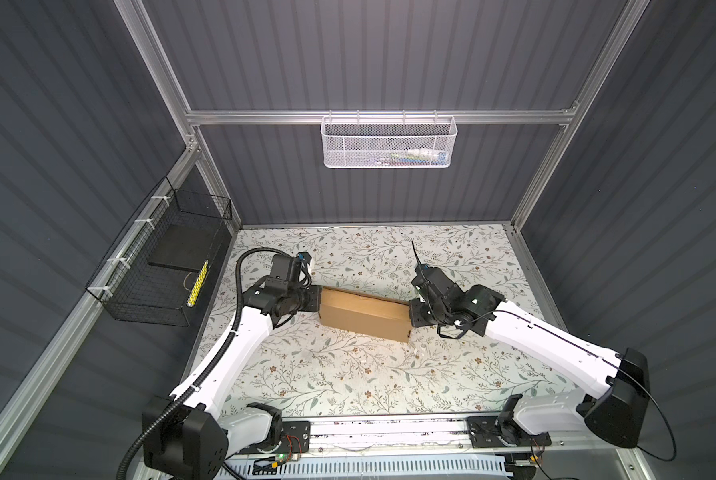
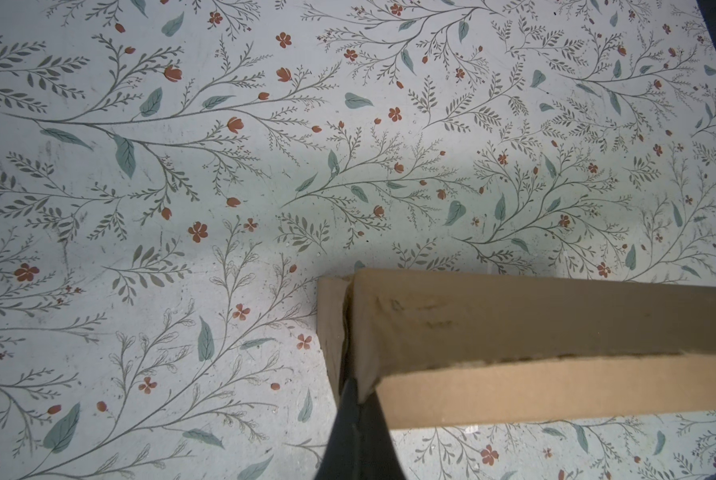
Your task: Fold the paper box
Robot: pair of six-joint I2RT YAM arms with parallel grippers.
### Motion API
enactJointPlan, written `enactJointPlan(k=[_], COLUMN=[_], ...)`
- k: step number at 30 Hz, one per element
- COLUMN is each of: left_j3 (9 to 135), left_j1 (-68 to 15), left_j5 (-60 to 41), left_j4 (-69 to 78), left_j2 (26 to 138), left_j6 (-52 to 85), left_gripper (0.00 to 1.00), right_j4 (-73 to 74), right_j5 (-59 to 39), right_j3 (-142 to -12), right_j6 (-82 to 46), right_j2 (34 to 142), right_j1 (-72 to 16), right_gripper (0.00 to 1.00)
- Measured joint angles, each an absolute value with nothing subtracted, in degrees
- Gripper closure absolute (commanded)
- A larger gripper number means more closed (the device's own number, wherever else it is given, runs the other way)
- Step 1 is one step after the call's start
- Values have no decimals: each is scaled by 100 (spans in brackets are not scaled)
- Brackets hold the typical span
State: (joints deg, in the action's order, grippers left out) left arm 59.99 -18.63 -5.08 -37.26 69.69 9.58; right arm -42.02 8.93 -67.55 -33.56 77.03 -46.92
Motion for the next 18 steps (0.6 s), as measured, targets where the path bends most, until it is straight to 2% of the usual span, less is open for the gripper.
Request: enactJointPlan(k=[18], left_j3=[6114], left_j1=[-1863], left_j5=[-604], left_j4=[-3887], left_j2=[7006], left_j6=[919], left_gripper=[100], right_j4=[-4329], right_j5=[346], right_j3=[-6938], right_j6=[-3546], right_j2=[7738], right_j1=[-4427], right_gripper=[87])
